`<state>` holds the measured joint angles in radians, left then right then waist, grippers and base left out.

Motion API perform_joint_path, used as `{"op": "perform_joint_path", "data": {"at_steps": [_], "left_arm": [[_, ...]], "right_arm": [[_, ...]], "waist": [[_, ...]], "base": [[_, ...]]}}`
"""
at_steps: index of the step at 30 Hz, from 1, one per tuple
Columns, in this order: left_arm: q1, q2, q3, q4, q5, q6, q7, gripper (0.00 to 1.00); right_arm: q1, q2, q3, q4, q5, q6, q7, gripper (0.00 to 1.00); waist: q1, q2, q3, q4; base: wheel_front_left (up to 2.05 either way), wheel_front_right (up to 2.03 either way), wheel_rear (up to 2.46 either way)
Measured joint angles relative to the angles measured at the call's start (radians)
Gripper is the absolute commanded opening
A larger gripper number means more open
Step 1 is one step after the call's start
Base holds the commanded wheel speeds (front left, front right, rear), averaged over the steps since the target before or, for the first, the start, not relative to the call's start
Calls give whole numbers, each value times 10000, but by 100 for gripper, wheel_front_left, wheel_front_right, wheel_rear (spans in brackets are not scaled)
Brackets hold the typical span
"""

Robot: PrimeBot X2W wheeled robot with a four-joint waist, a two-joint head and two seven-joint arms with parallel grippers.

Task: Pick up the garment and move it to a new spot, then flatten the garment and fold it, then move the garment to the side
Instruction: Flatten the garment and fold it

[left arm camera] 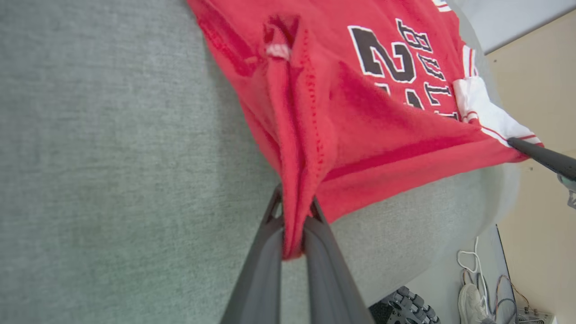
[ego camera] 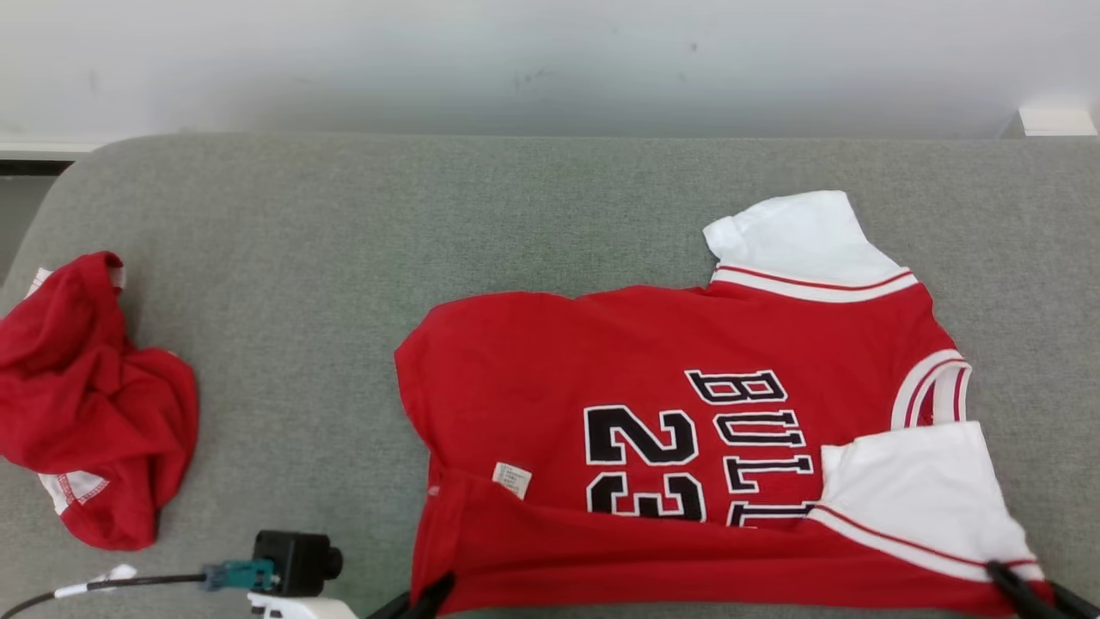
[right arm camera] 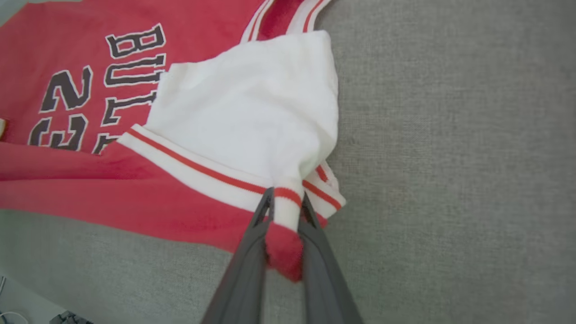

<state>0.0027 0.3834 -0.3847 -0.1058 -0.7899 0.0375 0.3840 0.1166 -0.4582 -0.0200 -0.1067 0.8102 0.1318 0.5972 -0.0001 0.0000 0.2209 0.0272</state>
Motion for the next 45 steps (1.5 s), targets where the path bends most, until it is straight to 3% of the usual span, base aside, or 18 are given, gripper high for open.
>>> {"op": "perform_joint_path", "data": {"at_steps": [1,6,11,15,20,25,30,36,45], "left_arm": [[54,-48,33,75,69,84,-159,100],[81,-61,-90,25,274,84,-322,100],[-304,219,253,-629,435,144,-424,100],[-1732,6,435,-472,750,274,-558,100],[-3986,-579,65,966,1555,303,-807,100],[-5702,-1103,-345,2173,1716,-199,-861,100],[-6742,-1580,-767,3068,1735,-742,-859,100],[-7296,-1935,-1089,3574,1440,-1233,-805,100],[-7758,-1985,-1452,3747,936,-1528,-587,100]], "right_arm": [[103,86,23,54,-79,0,-15,100],[127,151,-165,71,-303,0,-184,100],[-941,-272,-984,-470,-389,0,-326,100],[-2501,-378,-1156,-477,-924,0,-130,100],[-5019,-180,-516,399,-2006,0,382,100],[-7493,-96,58,1764,-3162,0,522,100],[-8909,107,420,3290,-3682,0,502,100],[-9565,174,840,4625,-4054,0,165,100],[-9975,111,1465,5271,-3544,-4,15,100]], "waist": [[0,-1,0,27],[0,0,72,181],[0,0,332,338],[0,0,718,587],[1,0,1448,971],[2,0,2342,1339],[2,0,3064,1774],[2,0,3445,2186],[1,0,3411,2128]], "base": [[0,0,0],[0,0,0],[0,0,0],[0,0,0],[0,0,0],[0,0,0],[0,0,0],[0,0,0],[0,0,0]]}}
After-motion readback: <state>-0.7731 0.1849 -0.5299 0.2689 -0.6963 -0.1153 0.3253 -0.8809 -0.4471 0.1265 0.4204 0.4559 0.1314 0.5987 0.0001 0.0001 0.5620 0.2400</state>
